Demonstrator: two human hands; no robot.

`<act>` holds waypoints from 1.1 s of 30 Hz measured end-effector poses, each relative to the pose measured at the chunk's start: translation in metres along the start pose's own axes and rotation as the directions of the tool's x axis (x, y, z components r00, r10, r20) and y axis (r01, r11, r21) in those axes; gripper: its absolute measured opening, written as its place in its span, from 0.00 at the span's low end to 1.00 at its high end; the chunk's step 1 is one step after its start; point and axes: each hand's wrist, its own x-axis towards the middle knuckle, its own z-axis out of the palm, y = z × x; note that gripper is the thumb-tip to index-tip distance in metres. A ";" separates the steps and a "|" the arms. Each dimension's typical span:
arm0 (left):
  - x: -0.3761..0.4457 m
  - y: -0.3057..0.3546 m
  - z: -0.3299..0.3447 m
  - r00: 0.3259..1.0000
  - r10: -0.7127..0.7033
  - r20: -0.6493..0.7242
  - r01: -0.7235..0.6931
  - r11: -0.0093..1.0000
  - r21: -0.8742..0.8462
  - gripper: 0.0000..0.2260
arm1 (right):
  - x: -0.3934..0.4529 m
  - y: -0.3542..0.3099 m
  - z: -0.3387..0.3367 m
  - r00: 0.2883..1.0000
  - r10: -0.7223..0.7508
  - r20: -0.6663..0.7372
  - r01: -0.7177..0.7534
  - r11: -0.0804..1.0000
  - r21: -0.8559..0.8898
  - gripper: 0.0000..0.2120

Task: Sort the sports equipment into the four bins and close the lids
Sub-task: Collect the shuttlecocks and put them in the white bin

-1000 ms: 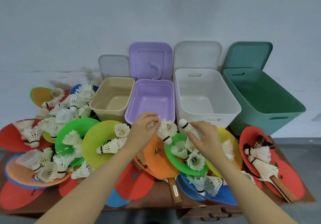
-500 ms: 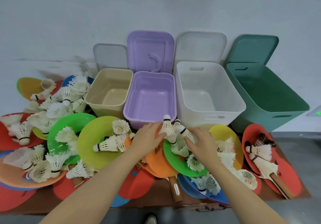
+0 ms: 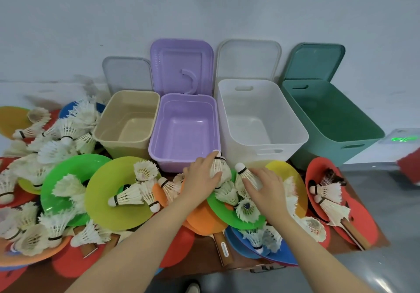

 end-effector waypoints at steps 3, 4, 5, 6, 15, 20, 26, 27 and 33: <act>-0.004 -0.002 -0.005 1.000 0.006 -0.016 -0.009 0.984 -0.177 0.29 | 0.003 -0.003 -0.004 1.000 -0.012 0.000 0.012 1.000 0.014 0.22; -0.004 -0.002 -0.007 1.000 0.026 -0.011 -0.028 0.974 -0.224 0.30 | 0.004 -0.004 -0.005 1.000 -0.015 -0.006 0.015 1.000 0.019 0.22; -0.005 -0.002 -0.008 0.999 0.048 -0.004 -0.047 0.968 -0.245 0.30 | 0.006 -0.005 -0.006 1.000 -0.019 -0.015 0.019 0.999 0.027 0.21; -0.005 -0.001 -0.011 0.998 0.064 -0.002 -0.063 0.965 -0.255 0.30 | 0.007 -0.007 -0.007 0.999 -0.023 -0.025 0.023 0.999 0.034 0.21; 0.052 0.023 -0.054 0.923 0.296 -0.246 -0.297 0.954 0.033 0.30 | 0.059 -0.023 -0.040 0.968 -0.130 -0.216 0.126 0.991 -0.035 0.16; 0.103 0.070 -0.066 0.920 0.351 -0.173 -0.337 0.935 0.109 0.28 | 0.114 -0.016 -0.057 0.972 -0.105 -0.211 0.070 0.984 -0.164 0.13; 0.155 0.100 -0.050 0.904 0.427 -0.038 -0.407 0.882 0.237 0.30 | 0.152 0.011 -0.073 0.996 0.007 -0.087 -0.026 0.973 -0.227 0.17; 0.157 0.104 -0.048 0.909 0.417 0.000 -0.403 0.877 0.264 0.31 | 0.153 0.017 -0.074 0.999 0.021 -0.041 -0.031 0.968 -0.251 0.20; 0.134 0.097 -0.041 0.942 0.328 0.067 -0.325 0.849 0.418 0.26 | 0.126 0.041 -0.072 0.998 -0.060 0.000 0.060 0.985 -0.160 0.17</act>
